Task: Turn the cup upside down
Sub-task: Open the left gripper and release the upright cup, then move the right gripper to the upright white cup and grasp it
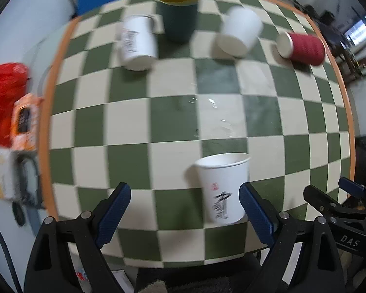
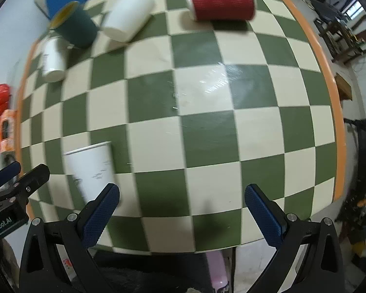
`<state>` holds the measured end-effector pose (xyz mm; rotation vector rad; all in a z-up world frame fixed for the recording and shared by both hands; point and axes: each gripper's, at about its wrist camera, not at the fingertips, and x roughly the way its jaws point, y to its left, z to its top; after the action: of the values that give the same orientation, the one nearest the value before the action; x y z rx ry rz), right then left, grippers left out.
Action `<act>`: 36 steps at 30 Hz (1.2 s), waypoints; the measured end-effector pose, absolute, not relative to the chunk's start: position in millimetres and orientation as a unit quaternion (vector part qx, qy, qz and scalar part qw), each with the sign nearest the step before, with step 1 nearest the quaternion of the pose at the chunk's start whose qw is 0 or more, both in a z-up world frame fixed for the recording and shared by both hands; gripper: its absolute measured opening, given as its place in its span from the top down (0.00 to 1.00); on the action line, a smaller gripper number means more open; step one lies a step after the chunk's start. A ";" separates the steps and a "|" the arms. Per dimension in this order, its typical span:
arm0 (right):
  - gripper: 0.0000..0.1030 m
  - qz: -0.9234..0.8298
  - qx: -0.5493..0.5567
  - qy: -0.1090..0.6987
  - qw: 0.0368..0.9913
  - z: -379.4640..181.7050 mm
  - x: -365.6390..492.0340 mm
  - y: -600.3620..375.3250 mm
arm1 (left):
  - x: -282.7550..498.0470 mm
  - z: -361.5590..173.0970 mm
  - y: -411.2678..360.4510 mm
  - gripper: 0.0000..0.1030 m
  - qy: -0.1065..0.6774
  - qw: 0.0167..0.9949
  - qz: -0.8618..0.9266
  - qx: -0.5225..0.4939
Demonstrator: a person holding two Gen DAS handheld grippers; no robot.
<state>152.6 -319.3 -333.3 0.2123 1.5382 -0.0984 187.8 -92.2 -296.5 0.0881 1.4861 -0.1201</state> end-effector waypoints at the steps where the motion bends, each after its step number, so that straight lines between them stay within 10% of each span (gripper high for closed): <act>1: 0.00 -0.038 0.096 0.691 0.715 -327.2 151.6 -314.6 | 184.1 -287.0 -81.4 0.12 0.672 0.739 -0.045 0.030; 17: 0.00 0.033 0.070 0.671 0.737 -274.8 148.3 -229.7 | 159.3 -260.4 -16.3 0.12 0.641 0.767 0.009 -0.013; 36: 0.23 -0.002 0.176 0.764 0.621 -423.9 173.2 -213.6 | 157.5 -322.6 12.7 0.11 0.683 0.730 0.024 -0.024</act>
<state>173.2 -213.6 -423.9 0.4040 1.7546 -0.0045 157.5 12.7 -322.6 -0.0534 1.5042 0.0528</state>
